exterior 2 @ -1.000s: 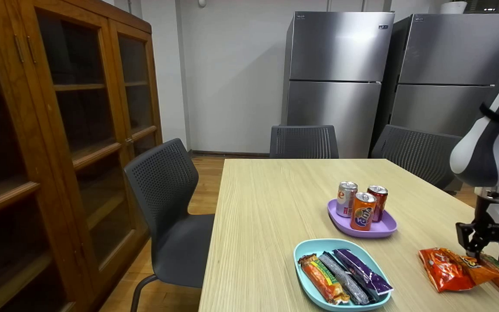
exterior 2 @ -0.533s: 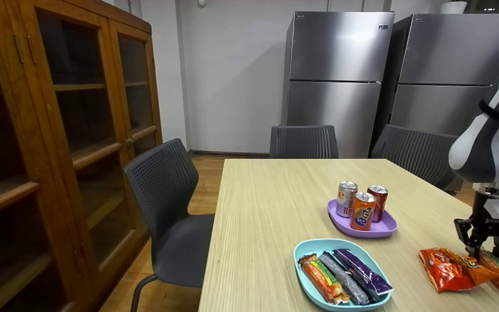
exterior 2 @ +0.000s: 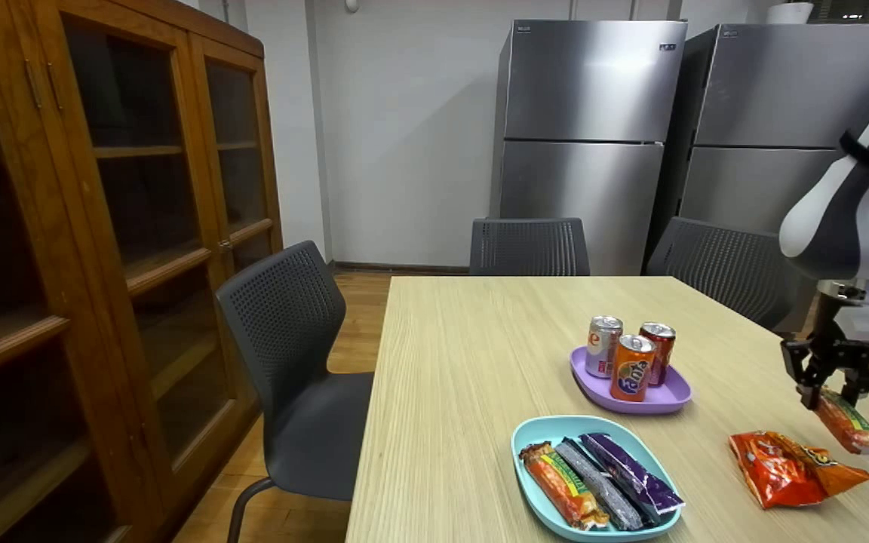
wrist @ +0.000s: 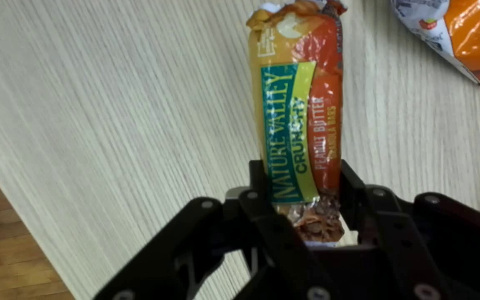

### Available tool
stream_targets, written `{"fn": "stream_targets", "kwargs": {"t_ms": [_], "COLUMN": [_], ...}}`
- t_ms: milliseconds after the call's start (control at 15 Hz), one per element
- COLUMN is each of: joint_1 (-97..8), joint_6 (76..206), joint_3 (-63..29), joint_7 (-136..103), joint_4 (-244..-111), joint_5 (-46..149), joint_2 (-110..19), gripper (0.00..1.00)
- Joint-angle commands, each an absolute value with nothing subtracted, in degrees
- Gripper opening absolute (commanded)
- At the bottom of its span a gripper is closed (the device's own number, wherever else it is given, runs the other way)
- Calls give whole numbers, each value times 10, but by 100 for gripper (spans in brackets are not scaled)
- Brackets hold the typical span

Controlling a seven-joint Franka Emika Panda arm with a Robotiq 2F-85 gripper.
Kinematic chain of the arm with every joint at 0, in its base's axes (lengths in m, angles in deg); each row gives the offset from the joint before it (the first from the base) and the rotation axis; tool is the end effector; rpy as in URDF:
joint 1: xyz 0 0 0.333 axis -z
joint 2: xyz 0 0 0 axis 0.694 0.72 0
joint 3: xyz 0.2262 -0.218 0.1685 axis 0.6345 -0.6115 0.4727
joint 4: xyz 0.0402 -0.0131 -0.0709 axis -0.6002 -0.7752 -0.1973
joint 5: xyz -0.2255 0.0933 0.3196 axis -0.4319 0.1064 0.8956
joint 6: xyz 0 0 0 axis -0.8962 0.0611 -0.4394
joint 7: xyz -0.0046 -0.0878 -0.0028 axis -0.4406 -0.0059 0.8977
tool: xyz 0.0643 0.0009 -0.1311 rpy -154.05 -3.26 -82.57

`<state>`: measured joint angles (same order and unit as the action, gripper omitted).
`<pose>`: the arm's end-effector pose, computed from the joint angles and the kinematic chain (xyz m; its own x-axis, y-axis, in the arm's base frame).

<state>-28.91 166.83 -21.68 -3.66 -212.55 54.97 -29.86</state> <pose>0.5167 -0.2331 0.1122 0.9674 -0.2529 0.0128 -0.2531 -0.9640 0.0816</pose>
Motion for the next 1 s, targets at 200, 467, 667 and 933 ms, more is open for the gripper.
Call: {"fn": "stream_targets", "kwargs": {"t_ms": [200, 467, 667, 933], "joint_1": [-326, -373, -415, -466], "joint_6": [1696, 1711, 1716, 1718], "joint_3": [-205, -203, -209, -211], "joint_7": [-43, -53, -68, -90], "joint_4": [-2187, -2215, -2230, -2241], "joint_5": [534, 520, 499, 467], "joint_2": [-366, -384, -391, -393], "gripper": [18, 18, 18, 18]}}
